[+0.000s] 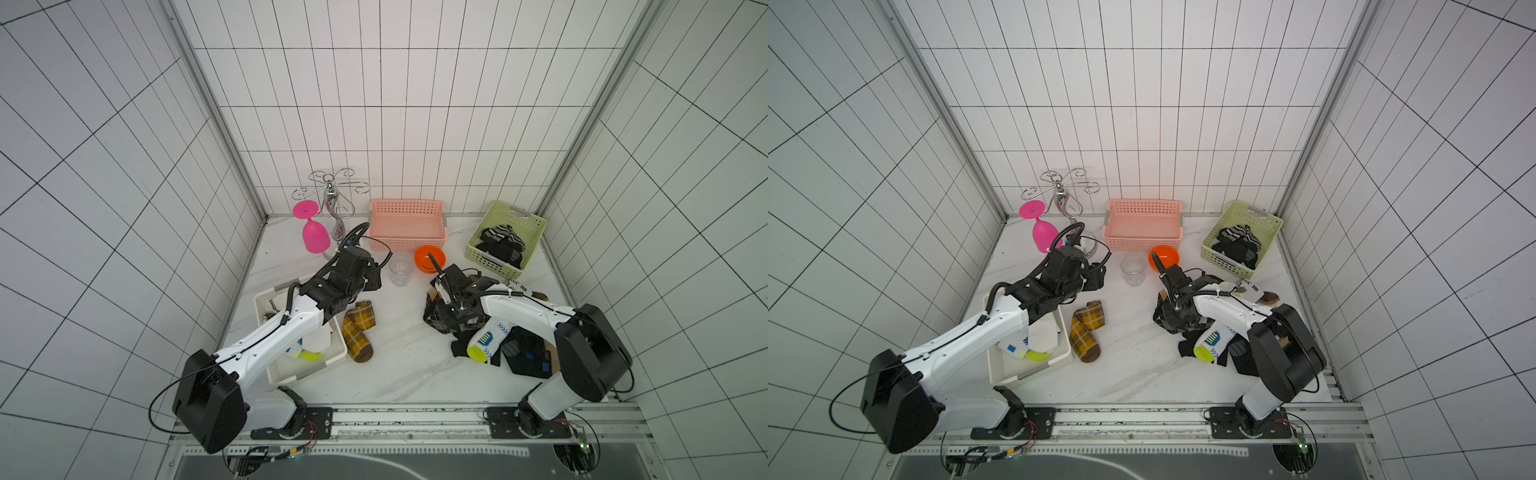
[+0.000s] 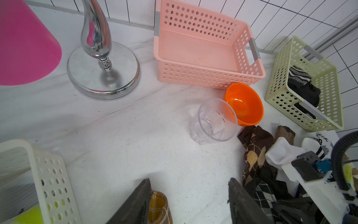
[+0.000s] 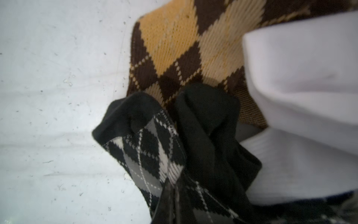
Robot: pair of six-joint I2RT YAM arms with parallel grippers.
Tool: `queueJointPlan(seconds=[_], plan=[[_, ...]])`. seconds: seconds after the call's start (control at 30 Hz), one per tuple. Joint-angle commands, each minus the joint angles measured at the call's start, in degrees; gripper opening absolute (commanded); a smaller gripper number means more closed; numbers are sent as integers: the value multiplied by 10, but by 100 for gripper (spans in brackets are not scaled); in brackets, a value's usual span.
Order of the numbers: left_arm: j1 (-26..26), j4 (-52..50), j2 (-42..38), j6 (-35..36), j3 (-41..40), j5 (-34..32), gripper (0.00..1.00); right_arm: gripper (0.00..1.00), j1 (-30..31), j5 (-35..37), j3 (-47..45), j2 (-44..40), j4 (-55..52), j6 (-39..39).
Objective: Sort the socks into the basket by color
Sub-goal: Pick up the sock at the center of the board, then place the sock in the bin.
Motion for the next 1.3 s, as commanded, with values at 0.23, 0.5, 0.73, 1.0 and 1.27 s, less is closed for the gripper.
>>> queueJointPlan(seconds=[0.23, 0.5, 0.73, 1.0, 1.27], plan=[[1, 14, -8, 0, 4, -4, 64, 0, 6, -63, 97, -57, -71, -19], [1, 20, -6, -1, 2, 0, 64, 0, 6, -117, 171, -83, -92, -21], [1, 19, -13, 3, 2, -1, 64, 0, -2, -107, 239, -98, -89, -11], [1, 22, -20, 3, 0, 4, 64, 0, -43, -90, 319, -102, -70, -11], [1, 27, -27, 9, 1, 16, 64, 0, -139, -68, 399, -70, -4, -12]])
